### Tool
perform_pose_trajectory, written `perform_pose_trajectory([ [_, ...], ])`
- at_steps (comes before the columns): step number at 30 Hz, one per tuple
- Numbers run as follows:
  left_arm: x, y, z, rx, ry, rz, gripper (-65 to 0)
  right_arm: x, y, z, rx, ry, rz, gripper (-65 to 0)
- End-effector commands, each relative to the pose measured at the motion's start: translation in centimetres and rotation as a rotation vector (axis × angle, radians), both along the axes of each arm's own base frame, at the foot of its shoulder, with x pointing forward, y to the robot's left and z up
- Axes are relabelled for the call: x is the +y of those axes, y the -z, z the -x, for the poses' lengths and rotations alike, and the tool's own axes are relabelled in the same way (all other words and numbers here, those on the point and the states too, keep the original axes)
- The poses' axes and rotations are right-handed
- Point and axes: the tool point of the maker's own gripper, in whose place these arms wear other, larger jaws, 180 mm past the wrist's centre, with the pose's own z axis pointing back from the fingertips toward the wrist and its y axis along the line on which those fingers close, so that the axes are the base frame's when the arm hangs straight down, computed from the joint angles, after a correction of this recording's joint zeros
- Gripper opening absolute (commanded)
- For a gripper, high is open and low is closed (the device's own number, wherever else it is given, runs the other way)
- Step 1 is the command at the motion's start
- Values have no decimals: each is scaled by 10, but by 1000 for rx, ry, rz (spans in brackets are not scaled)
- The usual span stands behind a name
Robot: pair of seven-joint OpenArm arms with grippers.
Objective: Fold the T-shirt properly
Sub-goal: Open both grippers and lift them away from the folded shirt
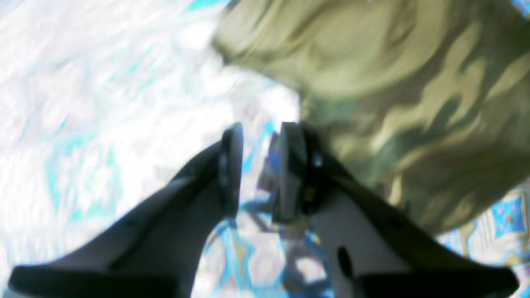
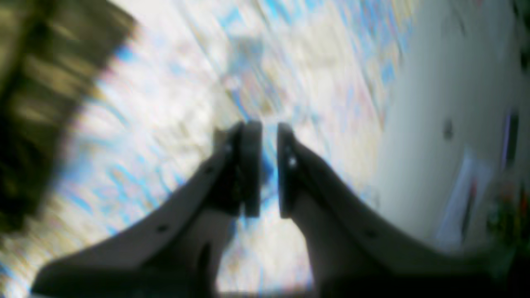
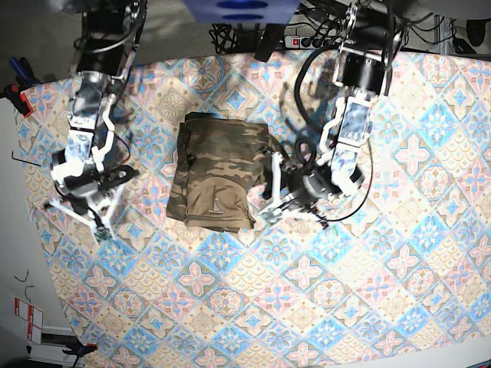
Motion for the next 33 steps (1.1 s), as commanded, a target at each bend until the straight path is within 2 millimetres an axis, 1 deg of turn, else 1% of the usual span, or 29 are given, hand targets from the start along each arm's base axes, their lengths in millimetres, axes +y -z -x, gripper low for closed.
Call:
perform_pose_trajectory([
  [1, 0, -22, -7, -69, -16, 36, -514, -4, -13, -5, -52, 3, 6, -586],
  [3, 12, -30, 0, -92, -60, 52, -514, -11, -7, 9, -36, 26, 8, -586],
  [5, 31, -37, 6, -114, -120, 56, -514, -17, -2, 21, -33, 48, 1, -587],
  [6, 39, -39, 10, -119, -146, 58, -514, -15, 3, 27, -33, 62, -17, -587],
  [8, 51, -44, 18, -138, -182, 62, -515, -20, 12, 40, -28, 102, -42, -587],
  [10, 57, -47, 27, -167, -204, 101, -515, -23, 19, 52, -26, 138, -67, -587],
  [13, 59, -47, 43, -201, -222, 185, -515, -24, 32, 71, -14, 184, -99, -587],
  [18, 74, -40, 70, -215, -306, 277, -515, -22, 42, 101, -8, 213, -116, -587],
  [22, 99, -46, 82, -280, -460, 356, -515, -19, 54, 126, 1, 242, -143, -587],
  [25, 115, -50, 93, -321, -535, 387, -515, -15, 62, 143, 2, 257, -161, -587],
  [26, 117, -51, 96, -328, -545, 395, -515, -14, 64, 150, 6, 261, -163, -587],
  [31, 117, -37, 122, -268, -562, 384, -515, -13, 72, 180, 18, 265, -170, -587],
  [33, 118, -30, 133, -239, -571, 376, -515, -20, 72, 194, 16, 276, -157, -587],
])
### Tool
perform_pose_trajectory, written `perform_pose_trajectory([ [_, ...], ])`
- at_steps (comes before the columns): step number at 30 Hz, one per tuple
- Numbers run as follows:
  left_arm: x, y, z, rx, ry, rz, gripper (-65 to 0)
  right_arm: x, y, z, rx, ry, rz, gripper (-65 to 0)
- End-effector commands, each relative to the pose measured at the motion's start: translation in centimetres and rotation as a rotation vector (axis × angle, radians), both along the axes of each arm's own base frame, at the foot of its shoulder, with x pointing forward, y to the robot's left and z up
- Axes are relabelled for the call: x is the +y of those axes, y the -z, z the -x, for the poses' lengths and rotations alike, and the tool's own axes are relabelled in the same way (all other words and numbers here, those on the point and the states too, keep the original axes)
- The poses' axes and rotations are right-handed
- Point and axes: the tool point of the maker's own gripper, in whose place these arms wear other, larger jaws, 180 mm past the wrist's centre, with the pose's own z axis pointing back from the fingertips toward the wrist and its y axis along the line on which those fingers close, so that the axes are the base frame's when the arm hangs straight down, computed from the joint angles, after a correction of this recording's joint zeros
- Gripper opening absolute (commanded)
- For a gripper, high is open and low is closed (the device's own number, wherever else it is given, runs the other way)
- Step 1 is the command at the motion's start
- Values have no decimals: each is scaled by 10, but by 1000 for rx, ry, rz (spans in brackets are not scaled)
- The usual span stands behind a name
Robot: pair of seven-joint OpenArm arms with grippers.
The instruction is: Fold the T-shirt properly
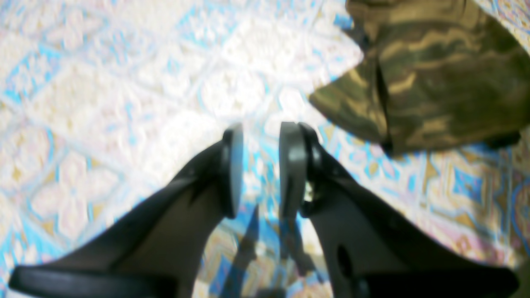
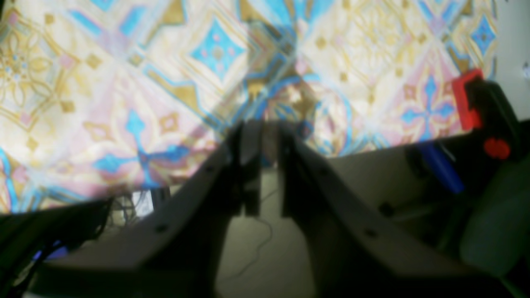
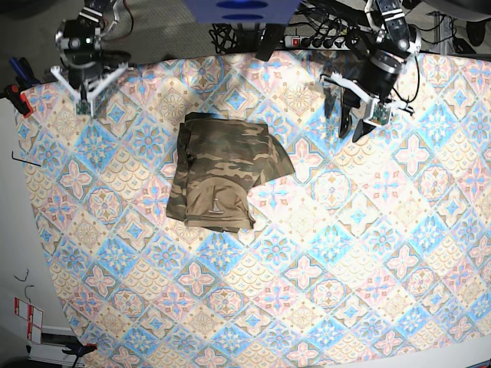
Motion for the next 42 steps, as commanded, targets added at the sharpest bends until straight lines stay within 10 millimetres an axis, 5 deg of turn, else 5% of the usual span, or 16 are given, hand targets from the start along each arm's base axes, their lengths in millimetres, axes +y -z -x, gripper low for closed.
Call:
perform_pose_trajectory([
  [1, 2, -9, 2, -32, -13, 25, -515, -7, -6, 5, -14, 0, 25, -587],
  [19, 64, 43, 78, 180, -226, 32, -515, -5, -4, 60, -13, 46, -57, -587],
  [32, 58, 47, 134, 224, -241, -22, -515, -2, 7, 105, 100, 56, -71, -587],
  [42, 45, 106, 207, 473, -258, 21, -515, 20, 67, 161, 170, 141, -213, -587],
])
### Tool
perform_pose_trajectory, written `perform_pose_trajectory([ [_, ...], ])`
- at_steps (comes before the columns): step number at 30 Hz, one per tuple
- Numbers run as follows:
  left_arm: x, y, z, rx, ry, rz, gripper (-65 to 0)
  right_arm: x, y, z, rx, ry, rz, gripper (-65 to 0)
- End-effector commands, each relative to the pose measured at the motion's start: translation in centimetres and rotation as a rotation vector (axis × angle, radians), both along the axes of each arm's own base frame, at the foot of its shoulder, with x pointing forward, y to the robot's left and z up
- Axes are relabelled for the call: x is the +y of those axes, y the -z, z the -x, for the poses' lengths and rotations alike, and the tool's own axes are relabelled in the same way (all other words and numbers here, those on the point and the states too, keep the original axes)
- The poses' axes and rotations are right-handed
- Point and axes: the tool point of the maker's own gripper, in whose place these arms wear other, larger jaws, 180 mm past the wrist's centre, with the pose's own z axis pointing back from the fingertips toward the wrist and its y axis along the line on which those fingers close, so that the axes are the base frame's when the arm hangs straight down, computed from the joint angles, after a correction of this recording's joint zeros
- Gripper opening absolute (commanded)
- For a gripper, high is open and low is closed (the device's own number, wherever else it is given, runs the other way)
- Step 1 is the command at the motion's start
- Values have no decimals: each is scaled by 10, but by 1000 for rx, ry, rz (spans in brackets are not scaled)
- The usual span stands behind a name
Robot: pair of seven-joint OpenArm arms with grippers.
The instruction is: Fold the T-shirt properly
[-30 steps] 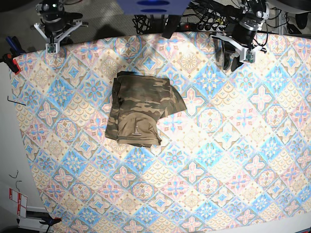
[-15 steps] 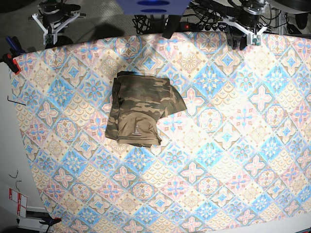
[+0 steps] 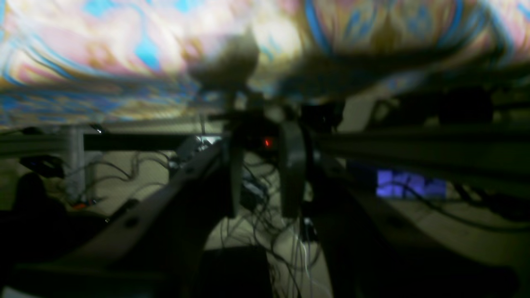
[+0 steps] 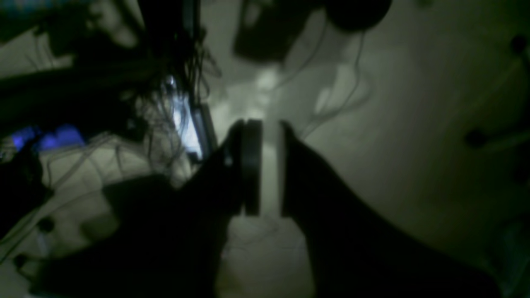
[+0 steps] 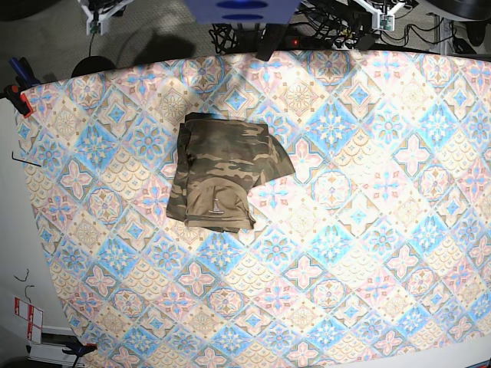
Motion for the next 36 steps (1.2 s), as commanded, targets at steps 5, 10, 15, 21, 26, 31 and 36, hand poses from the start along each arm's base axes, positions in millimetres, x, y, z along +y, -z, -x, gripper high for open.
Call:
perform_pose_trajectory([
  [5, -13, 29, 15, 84, 25, 31, -515, 15, 29, 5, 37, -12, -78, -587],
  [10, -34, 60, 31, 185, 59, 78, -515, 13, 52, 3, 49, 11, -112, -587],
  [15, -58, 85, 30, 236, 80, 142, -515, 11, 75, 9, 88, -3, -127, -587],
  [21, -77, 115, 32, 311, 121, 224, -515, 35, 106, 10, 108, -9, -184, -587],
  [26, -62, 143, 32, 350, 120, 200, -515, 56, 127, -2, 111, 75, -255, -587],
  [31, -44, 161, 31, 405, 125, 158, -515, 69, 142, -9, 136, 152, -319, -587],
  [36, -15, 168, 18, 400, 217, -18, -515, 53, 154, -13, 144, 209, -204, -587],
])
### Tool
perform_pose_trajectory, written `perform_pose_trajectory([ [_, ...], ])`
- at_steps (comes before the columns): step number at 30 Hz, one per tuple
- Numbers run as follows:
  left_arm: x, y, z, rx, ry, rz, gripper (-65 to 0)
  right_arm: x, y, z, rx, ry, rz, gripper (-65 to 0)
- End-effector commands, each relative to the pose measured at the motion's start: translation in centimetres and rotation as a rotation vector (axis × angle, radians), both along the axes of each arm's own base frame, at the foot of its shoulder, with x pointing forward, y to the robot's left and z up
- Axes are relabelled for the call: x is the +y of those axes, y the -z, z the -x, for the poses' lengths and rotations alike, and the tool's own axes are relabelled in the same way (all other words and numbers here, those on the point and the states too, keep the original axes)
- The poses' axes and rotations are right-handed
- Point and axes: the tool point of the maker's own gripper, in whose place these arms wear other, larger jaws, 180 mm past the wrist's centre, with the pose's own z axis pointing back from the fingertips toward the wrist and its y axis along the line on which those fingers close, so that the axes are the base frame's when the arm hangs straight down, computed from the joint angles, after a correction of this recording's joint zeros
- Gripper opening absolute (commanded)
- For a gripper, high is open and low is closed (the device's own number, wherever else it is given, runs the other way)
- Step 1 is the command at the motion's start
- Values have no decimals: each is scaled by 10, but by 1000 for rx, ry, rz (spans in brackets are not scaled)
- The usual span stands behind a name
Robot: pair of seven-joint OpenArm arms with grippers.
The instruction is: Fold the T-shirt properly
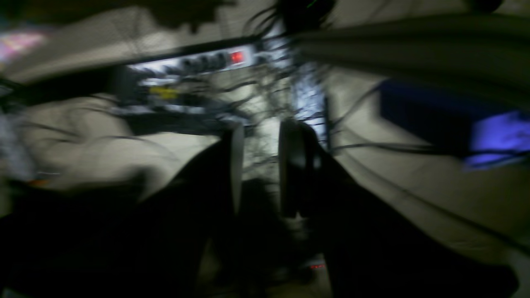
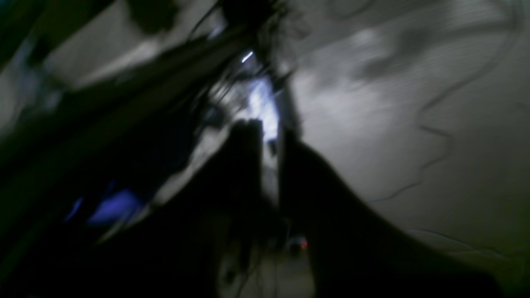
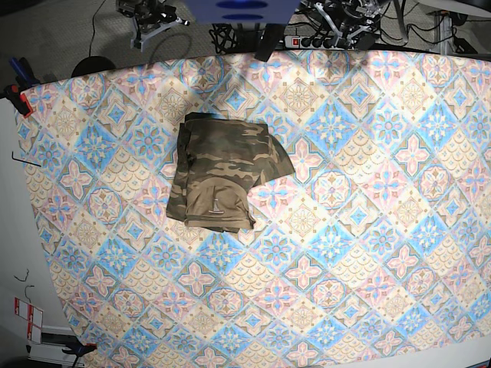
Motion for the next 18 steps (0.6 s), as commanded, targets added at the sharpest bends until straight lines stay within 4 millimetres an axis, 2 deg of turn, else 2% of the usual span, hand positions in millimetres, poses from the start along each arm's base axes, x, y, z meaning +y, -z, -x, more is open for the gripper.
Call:
perform_pose_trajectory([
  [1, 6, 0, 5, 2, 21, -28, -515, -11, 1, 6, 24, -17, 50, -587],
  [3, 19, 2, 4, 12, 53, -95, -515, -18, 6, 7, 50, -64, 136, -587],
  [5, 23, 3, -2, 25, 68, -119, -515, -23, 8, 7, 64, -113, 213, -586],
  [7, 24, 4, -3, 32, 67, -123, -514, -46, 6, -1, 65, -152, 334, -584],
  [8, 23, 4, -4, 32, 67, -122, -511, -50, 5, -4, 65, -168, 372, -583],
  [11, 20, 4, -6, 29, 67, -118, -510, -46, 6, -7, 65, -183, 372, -582],
  [14, 18, 5, -8, 25, 55, -114, -510, -58, 4, -9, 66, -186, 389, -582],
  [15, 11, 5, -8, 24, 53, -103, -510, -59, 4, -9, 64, -187, 391, -582],
  [18, -2, 6, -8, 22, 50, -86, -510, -83, -1, -10, 66, -188, 427, -582],
])
